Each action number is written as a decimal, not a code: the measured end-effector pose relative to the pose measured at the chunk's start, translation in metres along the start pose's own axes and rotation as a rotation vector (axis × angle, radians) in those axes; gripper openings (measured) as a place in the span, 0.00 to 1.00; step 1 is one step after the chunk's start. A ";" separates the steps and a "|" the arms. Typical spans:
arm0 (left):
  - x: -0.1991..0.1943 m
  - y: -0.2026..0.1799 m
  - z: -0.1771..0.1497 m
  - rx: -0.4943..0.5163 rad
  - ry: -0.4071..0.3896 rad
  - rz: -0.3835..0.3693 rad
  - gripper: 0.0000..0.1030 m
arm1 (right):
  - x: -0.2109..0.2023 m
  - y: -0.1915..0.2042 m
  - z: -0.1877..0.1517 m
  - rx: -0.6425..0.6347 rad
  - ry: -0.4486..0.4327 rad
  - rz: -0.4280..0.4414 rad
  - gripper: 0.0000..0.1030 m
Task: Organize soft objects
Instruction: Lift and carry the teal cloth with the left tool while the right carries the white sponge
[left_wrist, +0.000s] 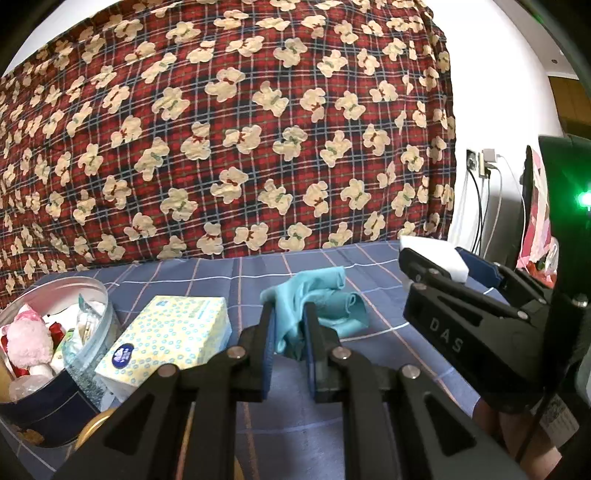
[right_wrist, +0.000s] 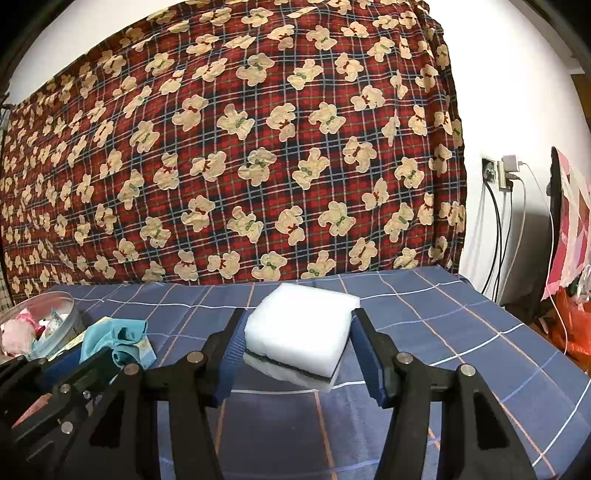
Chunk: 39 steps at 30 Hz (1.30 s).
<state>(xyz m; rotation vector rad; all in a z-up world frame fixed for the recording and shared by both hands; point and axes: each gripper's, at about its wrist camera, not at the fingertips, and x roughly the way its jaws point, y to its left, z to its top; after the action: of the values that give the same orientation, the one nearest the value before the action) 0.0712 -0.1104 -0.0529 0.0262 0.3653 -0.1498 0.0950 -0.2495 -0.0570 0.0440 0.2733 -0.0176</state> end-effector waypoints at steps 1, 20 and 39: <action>-0.001 0.002 0.000 -0.004 -0.003 0.004 0.12 | 0.000 0.001 0.000 -0.002 0.001 0.005 0.57; -0.015 0.022 -0.004 -0.047 -0.040 0.083 0.12 | -0.008 0.032 -0.003 -0.044 0.001 0.081 0.57; -0.025 0.043 -0.007 -0.112 -0.066 0.125 0.12 | -0.011 0.047 -0.004 -0.060 -0.003 0.130 0.57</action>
<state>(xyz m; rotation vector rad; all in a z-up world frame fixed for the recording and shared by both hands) 0.0519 -0.0642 -0.0499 -0.0666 0.3053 -0.0062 0.0848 -0.2021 -0.0563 0.0016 0.2678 0.1195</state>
